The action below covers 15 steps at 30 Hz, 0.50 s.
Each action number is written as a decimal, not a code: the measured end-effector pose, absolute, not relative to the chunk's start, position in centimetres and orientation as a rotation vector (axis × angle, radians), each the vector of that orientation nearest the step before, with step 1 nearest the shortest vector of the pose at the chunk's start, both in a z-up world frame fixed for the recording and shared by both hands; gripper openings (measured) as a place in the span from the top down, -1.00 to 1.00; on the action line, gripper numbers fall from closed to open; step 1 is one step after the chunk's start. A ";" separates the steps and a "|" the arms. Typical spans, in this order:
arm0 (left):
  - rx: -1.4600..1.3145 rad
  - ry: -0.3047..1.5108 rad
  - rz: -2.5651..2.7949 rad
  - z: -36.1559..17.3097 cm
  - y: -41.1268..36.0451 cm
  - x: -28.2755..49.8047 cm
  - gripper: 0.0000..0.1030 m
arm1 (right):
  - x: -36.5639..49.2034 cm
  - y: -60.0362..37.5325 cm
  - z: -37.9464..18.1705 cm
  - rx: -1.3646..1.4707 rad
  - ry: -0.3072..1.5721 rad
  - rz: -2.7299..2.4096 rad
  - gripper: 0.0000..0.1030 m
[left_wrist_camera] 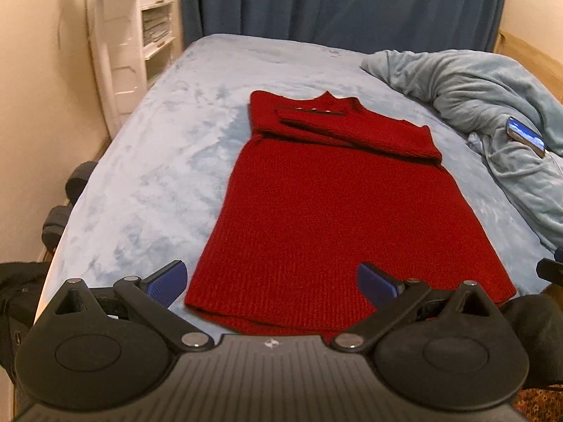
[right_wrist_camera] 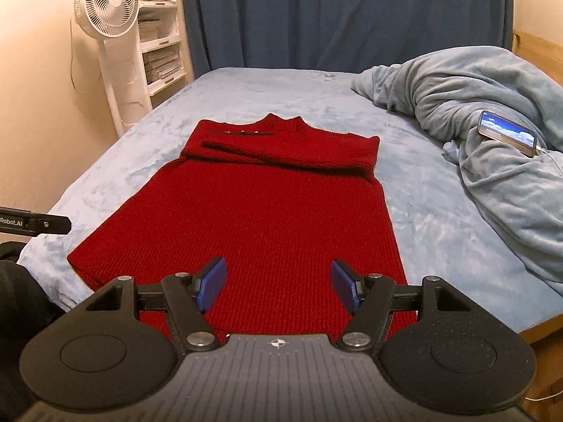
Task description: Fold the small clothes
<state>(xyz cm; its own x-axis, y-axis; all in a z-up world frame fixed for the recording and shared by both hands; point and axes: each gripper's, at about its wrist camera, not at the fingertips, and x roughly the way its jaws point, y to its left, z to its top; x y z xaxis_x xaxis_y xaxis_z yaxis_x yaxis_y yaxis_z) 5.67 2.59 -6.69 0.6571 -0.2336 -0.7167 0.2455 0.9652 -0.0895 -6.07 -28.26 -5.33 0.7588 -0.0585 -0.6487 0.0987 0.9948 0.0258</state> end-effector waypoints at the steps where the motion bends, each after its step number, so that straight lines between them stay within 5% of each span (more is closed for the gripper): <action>1: 0.011 0.812 -0.267 -6.7 2.8 5.6 -0.99 | -6.0 -28.1 -5.4 0.056 0.706 -0.085 -0.31; 15: 0.029 0.904 -0.223 -11.7 4.2 11.7 -0.99 | -2.2 -33.7 -9.3 -0.013 0.809 -0.195 -0.33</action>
